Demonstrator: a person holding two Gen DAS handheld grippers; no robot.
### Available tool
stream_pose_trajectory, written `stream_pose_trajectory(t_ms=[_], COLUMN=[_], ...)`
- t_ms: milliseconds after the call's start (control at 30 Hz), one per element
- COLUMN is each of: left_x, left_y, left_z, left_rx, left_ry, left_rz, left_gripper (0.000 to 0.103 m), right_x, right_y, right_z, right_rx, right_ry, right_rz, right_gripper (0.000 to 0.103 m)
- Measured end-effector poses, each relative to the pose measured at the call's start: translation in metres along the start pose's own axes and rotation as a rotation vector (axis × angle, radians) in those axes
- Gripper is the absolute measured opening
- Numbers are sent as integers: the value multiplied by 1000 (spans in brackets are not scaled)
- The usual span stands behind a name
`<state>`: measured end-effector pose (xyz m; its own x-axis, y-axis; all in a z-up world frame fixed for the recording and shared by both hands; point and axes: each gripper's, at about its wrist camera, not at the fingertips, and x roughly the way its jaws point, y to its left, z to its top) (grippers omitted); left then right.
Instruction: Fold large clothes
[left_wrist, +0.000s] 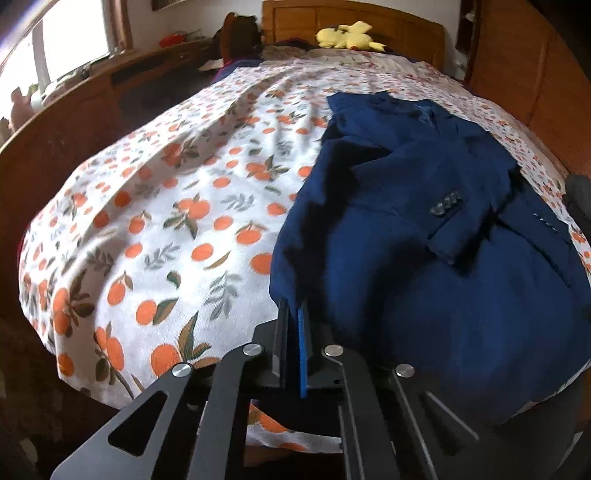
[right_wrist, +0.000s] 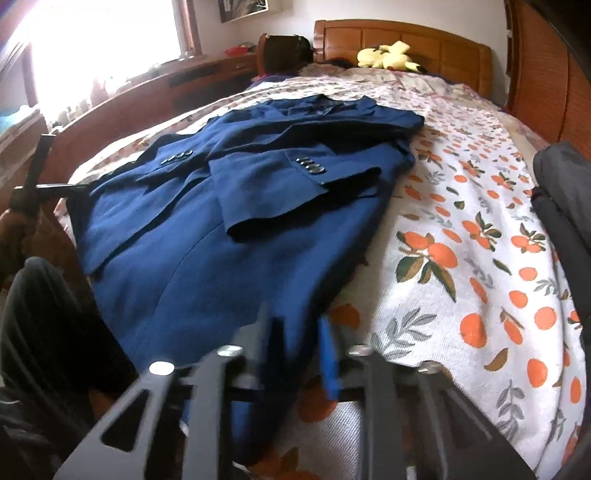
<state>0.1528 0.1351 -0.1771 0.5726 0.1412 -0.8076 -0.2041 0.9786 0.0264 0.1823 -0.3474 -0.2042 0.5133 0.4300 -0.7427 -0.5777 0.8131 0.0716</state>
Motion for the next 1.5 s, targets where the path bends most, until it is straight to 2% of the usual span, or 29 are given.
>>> stream_pose_trajectory(t_ms=[167,333,367,600,633,667,700,767,900,1200,1367,1500], left_x=[-34,-71,-77,-85,-84,-82,-82,-84,-100,-146,-181,-221], left_y=[-10,-23,-26,-41,-40,-38,-37,-32,-19,12,20,20], left_z=[10,22,25,30,30,30,30,33,42,73,83,89], left_rx=[12,50,59,119,124,129,135,148,136,93,105,131], left_ry=[-86,-167,-180,-202,-201,-202,-204,-218,-272,-404,-475,-548], left_rz=[-54,-126,-138,-207,-218,-227,-234,-256,-322,-461,-514,-544], left_gripper=[2,2,2,2,2,2,2,2,2,1,1,1], right_x=[-6,-5,-6,-9,-8,-8,-9,-14,-46,-128,-177,-216], right_y=[-3,-4,-2,11,12,13,14,15,20,26,31,51], right_z=[3,-4,-6,-12,-11,-11,-9,-3,19,90,111,123], right_rx=[50,105,110,142,148,154,164,190,228,272,275,228], right_ry=[-10,33,39,71,73,73,63,35,-86,-313,-412,-477], right_rz=[8,6,1,-42,-51,-57,-65,-61,-80,-161,-185,-203], right_gripper=[10,30,31,34,27,13,7,4,3,2,2,2])
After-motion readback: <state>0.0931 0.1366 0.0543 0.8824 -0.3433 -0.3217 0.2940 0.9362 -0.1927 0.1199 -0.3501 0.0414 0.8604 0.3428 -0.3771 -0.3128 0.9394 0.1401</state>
